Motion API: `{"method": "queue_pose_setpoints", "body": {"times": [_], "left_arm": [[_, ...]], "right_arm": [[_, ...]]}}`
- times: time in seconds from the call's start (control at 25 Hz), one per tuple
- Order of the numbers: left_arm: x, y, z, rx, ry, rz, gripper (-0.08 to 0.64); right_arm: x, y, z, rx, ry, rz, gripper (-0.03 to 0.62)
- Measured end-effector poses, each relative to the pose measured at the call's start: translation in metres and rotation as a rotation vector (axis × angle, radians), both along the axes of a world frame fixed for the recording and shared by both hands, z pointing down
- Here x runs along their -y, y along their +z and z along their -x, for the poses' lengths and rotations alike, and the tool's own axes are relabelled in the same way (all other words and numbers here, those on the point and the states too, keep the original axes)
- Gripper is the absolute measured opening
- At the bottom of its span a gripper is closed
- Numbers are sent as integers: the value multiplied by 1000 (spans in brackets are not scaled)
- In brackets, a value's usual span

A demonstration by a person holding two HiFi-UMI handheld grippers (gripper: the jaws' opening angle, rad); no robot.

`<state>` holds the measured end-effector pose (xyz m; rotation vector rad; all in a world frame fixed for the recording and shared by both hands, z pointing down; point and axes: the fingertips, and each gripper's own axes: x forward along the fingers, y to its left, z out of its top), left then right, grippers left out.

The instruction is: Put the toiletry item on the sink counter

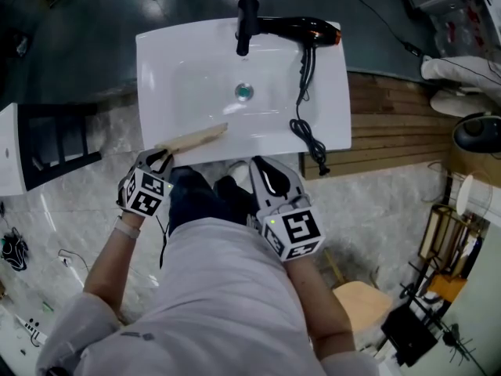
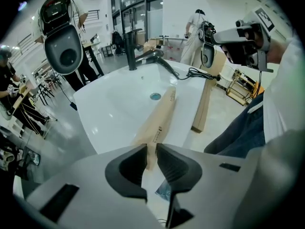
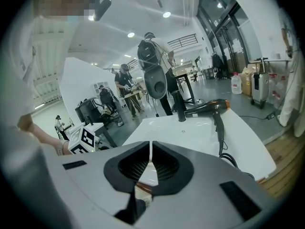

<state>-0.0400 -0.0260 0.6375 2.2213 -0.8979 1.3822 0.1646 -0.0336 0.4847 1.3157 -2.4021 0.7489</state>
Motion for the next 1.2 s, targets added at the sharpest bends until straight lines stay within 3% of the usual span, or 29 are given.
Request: {"method": "queue_pose_setpoints", "body": {"times": [0.2, 0.92, 1.08, 1.2], "left_arm": [[2, 1, 9, 29, 3, -4, 75], [11, -6, 16, 19, -17, -36, 104], [16, -1, 25, 64, -23, -51, 83], [20, -5, 30, 54, -28, -73, 52]], "right_arm": [[0, 1, -1, -3, -3, -2, 28], [2, -4, -2, -6, 6, -11, 28], [2, -4, -3, -7, 5, -17, 28], [1, -5, -4, -11, 8, -16, 28]]}}
